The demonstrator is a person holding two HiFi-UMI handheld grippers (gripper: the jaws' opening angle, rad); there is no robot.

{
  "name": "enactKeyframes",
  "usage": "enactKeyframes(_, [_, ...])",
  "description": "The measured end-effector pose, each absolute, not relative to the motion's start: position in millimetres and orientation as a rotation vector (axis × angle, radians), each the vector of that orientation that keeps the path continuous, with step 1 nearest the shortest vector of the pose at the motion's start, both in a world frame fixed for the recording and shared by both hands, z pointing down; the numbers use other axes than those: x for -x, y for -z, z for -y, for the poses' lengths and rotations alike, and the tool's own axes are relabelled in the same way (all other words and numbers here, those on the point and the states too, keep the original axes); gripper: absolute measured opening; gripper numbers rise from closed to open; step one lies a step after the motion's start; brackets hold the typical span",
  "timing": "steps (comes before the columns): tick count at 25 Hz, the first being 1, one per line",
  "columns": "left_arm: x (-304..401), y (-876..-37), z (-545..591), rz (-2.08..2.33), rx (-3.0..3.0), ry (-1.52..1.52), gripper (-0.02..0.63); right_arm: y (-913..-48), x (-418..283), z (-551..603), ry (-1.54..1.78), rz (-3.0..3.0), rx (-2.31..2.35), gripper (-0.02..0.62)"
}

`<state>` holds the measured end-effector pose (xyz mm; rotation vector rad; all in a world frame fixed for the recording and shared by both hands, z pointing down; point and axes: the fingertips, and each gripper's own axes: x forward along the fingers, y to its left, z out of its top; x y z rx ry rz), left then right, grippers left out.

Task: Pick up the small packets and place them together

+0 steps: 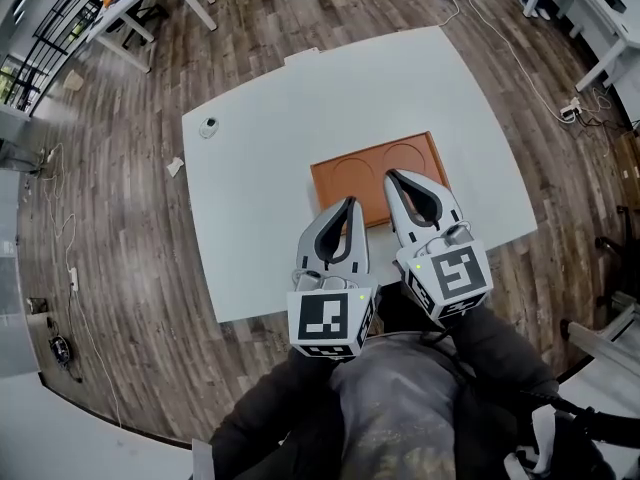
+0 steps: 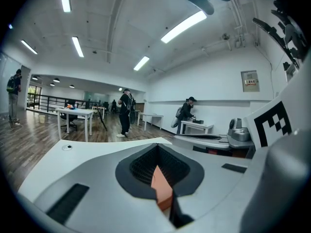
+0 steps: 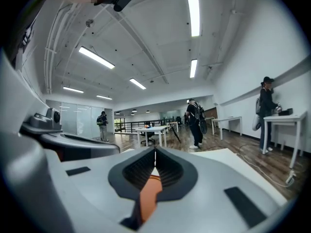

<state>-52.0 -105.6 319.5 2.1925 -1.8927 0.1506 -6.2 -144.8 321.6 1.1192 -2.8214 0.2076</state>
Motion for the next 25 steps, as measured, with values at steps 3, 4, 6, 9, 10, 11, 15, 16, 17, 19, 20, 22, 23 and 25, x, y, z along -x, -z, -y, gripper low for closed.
enactKeyframes(3, [52.1,-326.5,94.2,1.854,-2.214,-0.155,-0.002,-328.6,4.6,133.9,-0.206,2.798,-1.17,0.006])
enactKeyframes(4, [52.2,-331.9,86.7,1.837,-2.22,-0.166,-0.002,-334.9,4.3,125.8,-0.215,2.786,-1.187,0.006])
enactKeyframes(6, [51.9,-344.9,69.9,1.806,-2.239,-0.191,-0.002,-351.6,2.6,105.0,-0.246,2.764,-1.226,0.006])
enactKeyframes(9, [51.6,-368.1,55.2,1.774,-2.282,-0.216,-0.002,-384.0,0.9,79.1,-0.261,2.737,-1.283,0.006])
enactKeyframes(10, [51.4,-378.5,50.6,1.764,-2.291,-0.226,-0.002,-397.2,1.0,71.8,-0.263,2.727,-1.295,0.006])
enactKeyframes(11, [50.9,-388.9,45.4,1.755,-2.295,-0.236,-0.002,-410.2,0.9,65.1,-0.276,2.717,-1.301,0.006])
enactKeyframes(15, [50.7,-401.3,36.9,1.743,-2.315,-0.236,-0.002,-431.3,-0.5,55.4,-0.341,2.707,-1.318,0.006])
enactKeyframes(16, [50.7,-399.7,37.5,1.742,-2.324,-0.231,-0.002,-430.6,-1.4,56.3,-0.341,2.708,-1.33,0.006])
enactKeyframes(17, [50.4,-398.8,37.9,1.742,-2.332,-0.228,-0.002,-429.8,-2.5,57.3,-0.34,2.709,-1.34,0.006])
enactKeyframes(19, [50.0,-399.3,37.7,1.74,-2.339,-0.226,-0.002,-429.3,-2.9,58.2,-0.342,2.716,-1.351,0.006])
enactKeyframes(20, [50.2,-400.3,37.5,1.741,-2.339,-0.228,-0.002,-429.6,-2.0,58.2,-0.345,2.721,-1.352,0.006])
enactKeyframes(22, [50.2,-402.0,37.7,1.743,-2.341,-0.233,-0.002,-431.2,-0.4,58.4,-0.346,2.727,-1.35,0.006])
enactKeyframes(23, [49.8,-402.0,38.4,1.745,-2.343,-0.236,-0.002,-432.1,-0.8,59.1,-0.344,2.726,-1.351,0.006])
enactKeyframes(25, [49.5,-400.7,40.8,1.749,-2.347,-0.238,-0.002,-433.7,-4.0,62.0,-0.345,2.718,-1.359,0.006])
